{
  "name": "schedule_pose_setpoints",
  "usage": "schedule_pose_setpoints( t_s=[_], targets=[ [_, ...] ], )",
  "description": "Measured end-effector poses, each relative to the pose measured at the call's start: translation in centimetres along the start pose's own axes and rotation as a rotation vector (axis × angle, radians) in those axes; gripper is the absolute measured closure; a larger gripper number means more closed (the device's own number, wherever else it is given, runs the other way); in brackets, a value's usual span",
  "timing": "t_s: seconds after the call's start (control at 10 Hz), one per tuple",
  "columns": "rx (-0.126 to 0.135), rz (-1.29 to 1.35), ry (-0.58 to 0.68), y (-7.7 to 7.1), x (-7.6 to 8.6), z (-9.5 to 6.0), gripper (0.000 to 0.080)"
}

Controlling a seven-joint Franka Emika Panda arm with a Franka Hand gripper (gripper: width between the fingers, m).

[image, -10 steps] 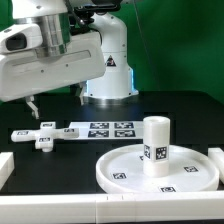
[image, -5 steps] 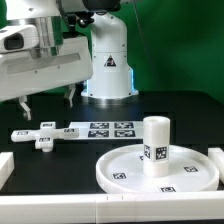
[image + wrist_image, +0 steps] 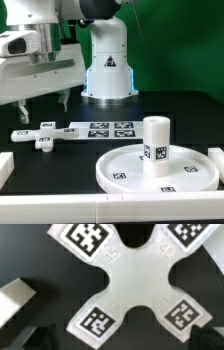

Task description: Assemble round table

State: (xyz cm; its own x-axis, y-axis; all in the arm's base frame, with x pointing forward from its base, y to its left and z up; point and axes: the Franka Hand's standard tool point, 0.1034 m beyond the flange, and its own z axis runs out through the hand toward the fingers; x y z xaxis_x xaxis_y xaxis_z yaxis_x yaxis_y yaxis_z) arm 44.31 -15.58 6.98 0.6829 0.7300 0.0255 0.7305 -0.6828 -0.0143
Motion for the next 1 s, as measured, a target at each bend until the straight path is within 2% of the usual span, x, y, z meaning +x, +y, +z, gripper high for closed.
schedule_pose_setpoints(
  t_s=[0.1, 0.3, 0.5, 1.0],
  targets=[
    [0.003, -0.024, -0.006, -0.1, -0.3, 0.5, 0.0151],
    [0.005, -0.02, -0.006, -0.1, -0.2, 0.5, 0.0151],
    [-0.006, -0.028, -0.01, -0.3, -0.6, 1.2, 0.0151],
    [0.021, -0.022, -0.026, -1.1, -1.3, 2.7, 0.0151]
  ],
)
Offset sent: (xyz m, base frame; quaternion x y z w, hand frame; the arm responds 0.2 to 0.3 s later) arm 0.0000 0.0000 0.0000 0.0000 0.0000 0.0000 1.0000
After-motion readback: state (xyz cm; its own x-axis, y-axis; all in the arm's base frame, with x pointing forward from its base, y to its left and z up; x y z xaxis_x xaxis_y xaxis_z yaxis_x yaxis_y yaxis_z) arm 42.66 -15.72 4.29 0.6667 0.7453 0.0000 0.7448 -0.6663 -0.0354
